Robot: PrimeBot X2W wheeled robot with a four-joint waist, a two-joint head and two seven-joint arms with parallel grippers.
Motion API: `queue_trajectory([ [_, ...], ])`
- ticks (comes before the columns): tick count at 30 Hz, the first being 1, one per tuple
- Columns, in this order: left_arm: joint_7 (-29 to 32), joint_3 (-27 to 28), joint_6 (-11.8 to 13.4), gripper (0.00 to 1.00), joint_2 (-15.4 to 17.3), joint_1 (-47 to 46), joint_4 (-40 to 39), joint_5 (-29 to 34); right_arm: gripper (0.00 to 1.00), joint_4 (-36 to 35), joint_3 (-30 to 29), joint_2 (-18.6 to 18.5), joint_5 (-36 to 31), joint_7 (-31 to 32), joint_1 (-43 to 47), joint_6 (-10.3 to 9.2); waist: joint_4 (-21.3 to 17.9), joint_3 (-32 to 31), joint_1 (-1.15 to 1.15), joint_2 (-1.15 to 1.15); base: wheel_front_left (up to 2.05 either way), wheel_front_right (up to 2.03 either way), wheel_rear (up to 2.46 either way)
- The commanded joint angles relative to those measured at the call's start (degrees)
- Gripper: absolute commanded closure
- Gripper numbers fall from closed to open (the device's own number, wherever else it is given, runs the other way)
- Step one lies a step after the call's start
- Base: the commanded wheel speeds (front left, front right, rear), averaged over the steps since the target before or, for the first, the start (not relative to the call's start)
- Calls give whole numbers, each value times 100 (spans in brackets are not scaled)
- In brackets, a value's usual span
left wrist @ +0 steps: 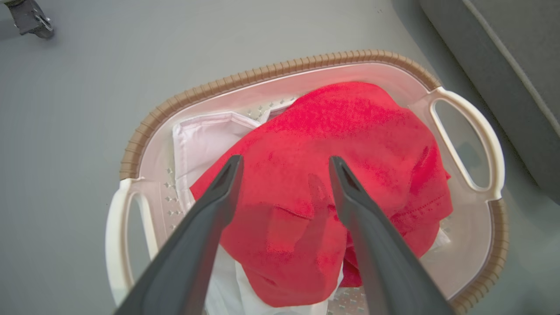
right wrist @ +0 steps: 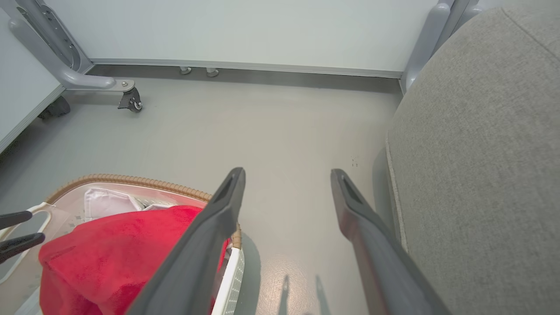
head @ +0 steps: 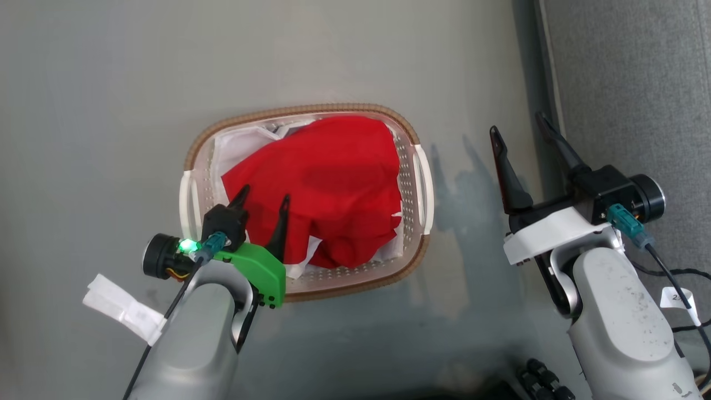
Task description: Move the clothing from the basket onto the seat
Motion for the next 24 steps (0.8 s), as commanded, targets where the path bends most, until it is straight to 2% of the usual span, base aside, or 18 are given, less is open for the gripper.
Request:
queue_trajectory([
  [1, 2, -39, -16, 0, 33, -185, 169, 24, 0, -7, 13, -32, 35, -27, -79, -2, -175, 292, -1, 0, 0, 0, 0],
  [10, 2, -75, -54, 0, 31, -930, 1353, -346, 0, -40, 92, 11, 87, -28, -196, -2, -366, 659, -1, 0, 0, 0, 0],
  [16, 32, -102, -59, 0, 33, -1264, 2101, -855, 0, 26, 172, 62, 206, -27, -234, -2, -464, 783, -1, 0, 0, 0, 0],
  [24, 718, -418, -73, 0, 34, -1561, 2516, -1462, 0, 93, 288, 96, 337, -27, -292, -2, -549, 935, -1, 0, 0, 0, 0],
])
